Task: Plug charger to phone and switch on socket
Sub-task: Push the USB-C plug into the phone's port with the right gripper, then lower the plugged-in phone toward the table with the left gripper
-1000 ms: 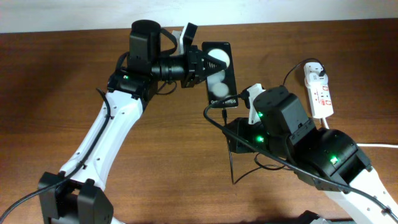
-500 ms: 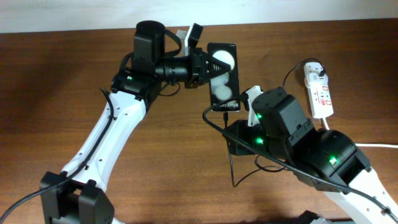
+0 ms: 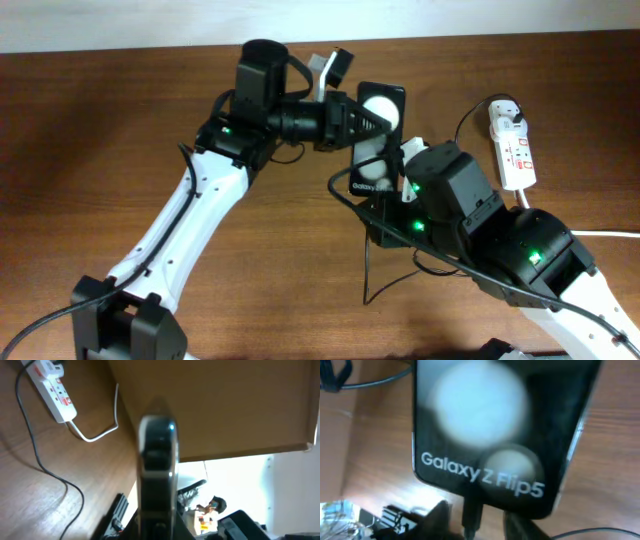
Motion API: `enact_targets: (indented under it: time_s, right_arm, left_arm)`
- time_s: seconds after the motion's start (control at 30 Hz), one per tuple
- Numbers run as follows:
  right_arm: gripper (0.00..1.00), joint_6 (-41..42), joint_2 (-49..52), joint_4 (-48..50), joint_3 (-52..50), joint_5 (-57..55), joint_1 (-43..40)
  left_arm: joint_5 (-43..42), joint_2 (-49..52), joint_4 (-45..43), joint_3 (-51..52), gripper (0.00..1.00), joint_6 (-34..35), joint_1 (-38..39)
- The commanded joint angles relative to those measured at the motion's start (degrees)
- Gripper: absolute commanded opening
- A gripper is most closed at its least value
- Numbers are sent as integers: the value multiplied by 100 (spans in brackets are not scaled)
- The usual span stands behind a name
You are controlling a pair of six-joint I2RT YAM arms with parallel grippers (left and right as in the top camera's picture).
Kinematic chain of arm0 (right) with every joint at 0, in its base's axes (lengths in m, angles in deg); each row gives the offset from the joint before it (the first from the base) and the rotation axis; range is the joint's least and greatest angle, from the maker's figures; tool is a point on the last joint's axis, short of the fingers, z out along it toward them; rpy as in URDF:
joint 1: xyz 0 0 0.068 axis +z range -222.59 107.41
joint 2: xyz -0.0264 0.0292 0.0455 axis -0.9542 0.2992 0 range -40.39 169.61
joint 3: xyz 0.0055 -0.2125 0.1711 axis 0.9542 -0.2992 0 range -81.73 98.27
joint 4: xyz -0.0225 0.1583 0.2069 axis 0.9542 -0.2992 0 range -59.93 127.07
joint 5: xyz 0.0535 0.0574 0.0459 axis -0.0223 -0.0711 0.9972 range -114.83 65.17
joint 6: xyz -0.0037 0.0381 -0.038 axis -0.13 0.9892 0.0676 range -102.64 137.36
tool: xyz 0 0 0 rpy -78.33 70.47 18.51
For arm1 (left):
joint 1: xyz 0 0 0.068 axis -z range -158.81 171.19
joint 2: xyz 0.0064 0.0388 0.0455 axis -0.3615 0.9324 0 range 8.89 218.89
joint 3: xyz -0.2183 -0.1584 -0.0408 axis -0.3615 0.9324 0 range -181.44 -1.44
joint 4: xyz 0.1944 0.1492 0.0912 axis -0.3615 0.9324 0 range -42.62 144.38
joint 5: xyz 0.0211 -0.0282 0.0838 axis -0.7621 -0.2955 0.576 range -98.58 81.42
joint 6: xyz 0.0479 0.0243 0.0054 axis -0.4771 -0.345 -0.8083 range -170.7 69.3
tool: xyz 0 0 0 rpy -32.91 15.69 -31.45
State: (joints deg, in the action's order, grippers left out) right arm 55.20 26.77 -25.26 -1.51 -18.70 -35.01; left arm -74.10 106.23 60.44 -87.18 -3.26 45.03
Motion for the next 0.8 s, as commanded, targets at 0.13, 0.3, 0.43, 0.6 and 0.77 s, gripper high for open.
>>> enact_targets:
  time_s: [0.13, 0.3, 0.43, 0.6, 0.77]
  right_arm:
    - [75, -623, -787, -173, 116, -616, -13]
    - [57, -101, -809, -177, -50, -487, 2]
    - [48, 37, -267, -85, -118, -269, 2]
    - [48, 35, 105, 66, -118, -188, 2]
    - [16, 35, 275, 210, -118, -186, 2]
  left_arm:
    - [68, -15, -35, -120, 0, -599, -166]
    - [304, -15, -37, -120, 0, -348, -160]
    - [393, -15, -35, -120, 0, 621, -162]
    - [649, -15, -33, -120, 0, 723, -160]
    - [647, -15, -33, -120, 0, 741, -149]
